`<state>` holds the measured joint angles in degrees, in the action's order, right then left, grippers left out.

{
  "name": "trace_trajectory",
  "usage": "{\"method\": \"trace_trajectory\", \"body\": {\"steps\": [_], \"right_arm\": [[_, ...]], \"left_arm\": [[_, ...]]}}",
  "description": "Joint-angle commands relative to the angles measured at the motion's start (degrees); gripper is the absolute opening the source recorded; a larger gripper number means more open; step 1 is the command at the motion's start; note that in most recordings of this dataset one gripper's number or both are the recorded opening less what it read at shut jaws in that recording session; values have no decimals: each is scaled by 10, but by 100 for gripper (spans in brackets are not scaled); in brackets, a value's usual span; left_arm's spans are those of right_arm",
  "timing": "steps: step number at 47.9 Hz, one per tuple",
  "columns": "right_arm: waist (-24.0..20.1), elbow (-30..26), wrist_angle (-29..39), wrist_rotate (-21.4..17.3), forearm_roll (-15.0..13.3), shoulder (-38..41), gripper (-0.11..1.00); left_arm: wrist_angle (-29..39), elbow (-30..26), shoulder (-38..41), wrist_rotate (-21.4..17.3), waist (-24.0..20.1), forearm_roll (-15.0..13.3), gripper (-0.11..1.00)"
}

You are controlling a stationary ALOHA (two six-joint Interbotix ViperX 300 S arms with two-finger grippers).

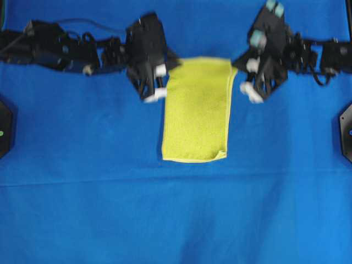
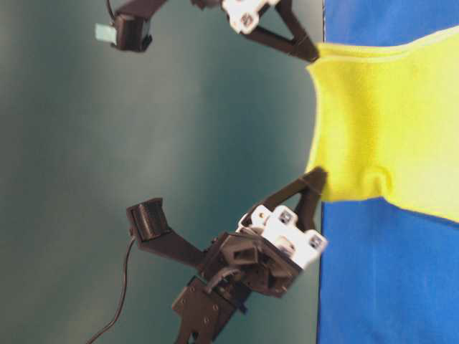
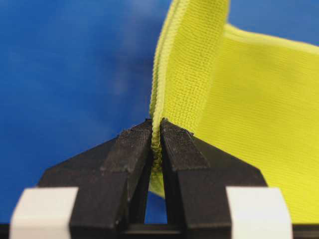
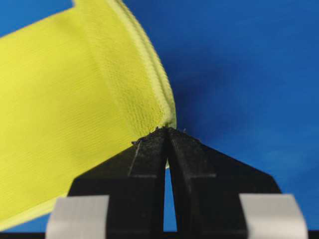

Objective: Fold the yellow towel.
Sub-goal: 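Fold the top half down onto the bottom half with both grippers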

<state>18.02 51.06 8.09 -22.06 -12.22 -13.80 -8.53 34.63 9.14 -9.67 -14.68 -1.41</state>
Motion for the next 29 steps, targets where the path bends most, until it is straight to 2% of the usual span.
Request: {"method": "trace_trajectory", "body": {"steps": [1,17,29], "right_arm": [[-37,3,-2,-12,4,-21,1],[-144,0,-4,-62,4,-3,1],[-183,-20,-4,-80,4,56,1]], "left_arm": [[4,4,-20,4,26,-1,4],[18,29,-22,33,127,-1,4],[11,35,-1,53,152,-1,4]]}}
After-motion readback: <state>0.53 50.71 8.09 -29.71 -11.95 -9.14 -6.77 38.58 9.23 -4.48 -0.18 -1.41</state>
